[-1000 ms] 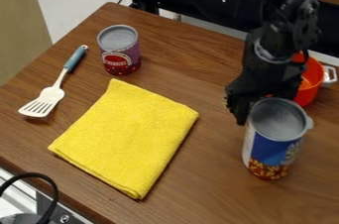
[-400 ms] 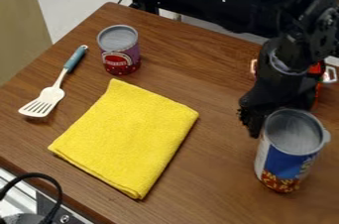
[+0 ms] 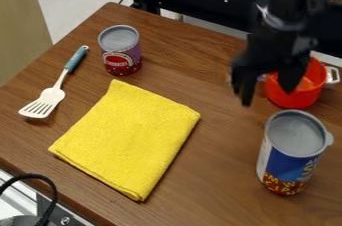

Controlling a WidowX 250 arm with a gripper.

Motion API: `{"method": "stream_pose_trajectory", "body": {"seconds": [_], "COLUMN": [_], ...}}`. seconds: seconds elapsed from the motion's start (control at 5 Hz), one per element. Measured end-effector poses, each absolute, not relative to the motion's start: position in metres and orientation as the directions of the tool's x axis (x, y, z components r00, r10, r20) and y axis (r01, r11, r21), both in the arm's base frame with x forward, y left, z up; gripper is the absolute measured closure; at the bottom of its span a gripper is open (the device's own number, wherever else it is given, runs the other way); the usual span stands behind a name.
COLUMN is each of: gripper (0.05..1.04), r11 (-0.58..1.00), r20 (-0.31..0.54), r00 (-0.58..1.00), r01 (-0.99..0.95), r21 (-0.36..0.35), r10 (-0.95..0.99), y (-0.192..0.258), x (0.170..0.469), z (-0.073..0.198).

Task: Put the can in the right side of the yellow towel

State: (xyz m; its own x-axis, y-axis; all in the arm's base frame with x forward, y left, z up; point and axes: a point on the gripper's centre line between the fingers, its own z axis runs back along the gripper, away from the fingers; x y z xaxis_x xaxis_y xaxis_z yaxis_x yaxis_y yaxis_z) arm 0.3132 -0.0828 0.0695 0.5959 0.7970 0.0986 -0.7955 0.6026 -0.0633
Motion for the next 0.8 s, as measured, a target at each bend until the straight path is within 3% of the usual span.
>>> {"method": "stream_pose_trajectory", "body": {"seconds": [0.4, 0.8], "gripper": [0.085, 0.085], "r11": [0.644, 0.734], "r20": [0.152, 0.151], "r00": [0.633, 0.725], "r01": [-0.764, -0.679], "r21": [-0.033, -0.009], "r10": [0.759, 0.672], "y": [-0.043, 0.011], "x": [0.302, 0.267], "z": [0.067, 0.063]}}
